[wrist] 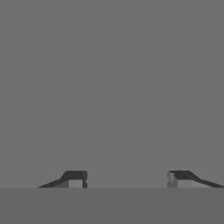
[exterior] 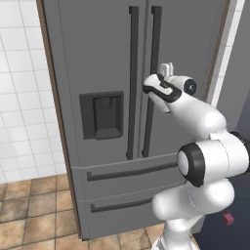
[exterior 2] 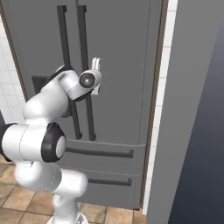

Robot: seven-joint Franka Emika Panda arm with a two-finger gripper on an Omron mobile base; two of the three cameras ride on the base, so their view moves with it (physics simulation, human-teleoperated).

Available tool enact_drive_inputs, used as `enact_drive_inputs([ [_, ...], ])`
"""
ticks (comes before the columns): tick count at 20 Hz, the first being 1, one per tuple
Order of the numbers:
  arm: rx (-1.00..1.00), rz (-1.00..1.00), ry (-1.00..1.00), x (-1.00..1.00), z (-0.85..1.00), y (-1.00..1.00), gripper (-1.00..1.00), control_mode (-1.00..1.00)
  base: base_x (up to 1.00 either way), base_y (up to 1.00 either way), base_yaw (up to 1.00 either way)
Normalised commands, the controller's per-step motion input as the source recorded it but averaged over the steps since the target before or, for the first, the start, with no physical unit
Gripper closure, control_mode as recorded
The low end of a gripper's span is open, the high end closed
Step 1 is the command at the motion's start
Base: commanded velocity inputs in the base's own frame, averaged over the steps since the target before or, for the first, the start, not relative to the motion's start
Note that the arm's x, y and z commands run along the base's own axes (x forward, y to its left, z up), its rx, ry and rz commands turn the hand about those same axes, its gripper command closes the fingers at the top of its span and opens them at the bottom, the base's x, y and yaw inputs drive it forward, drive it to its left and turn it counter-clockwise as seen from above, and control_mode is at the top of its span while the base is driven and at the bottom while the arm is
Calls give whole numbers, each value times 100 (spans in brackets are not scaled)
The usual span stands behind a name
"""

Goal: Place the mushroom in the correct fridge rack based on whether it is a fruit or vegetable. Finally, close the fridge door.

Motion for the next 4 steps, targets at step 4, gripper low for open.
enact_drive_inputs([
  [4,0,-8,7,20,-23,0,-100,-100,0,0,0],
])
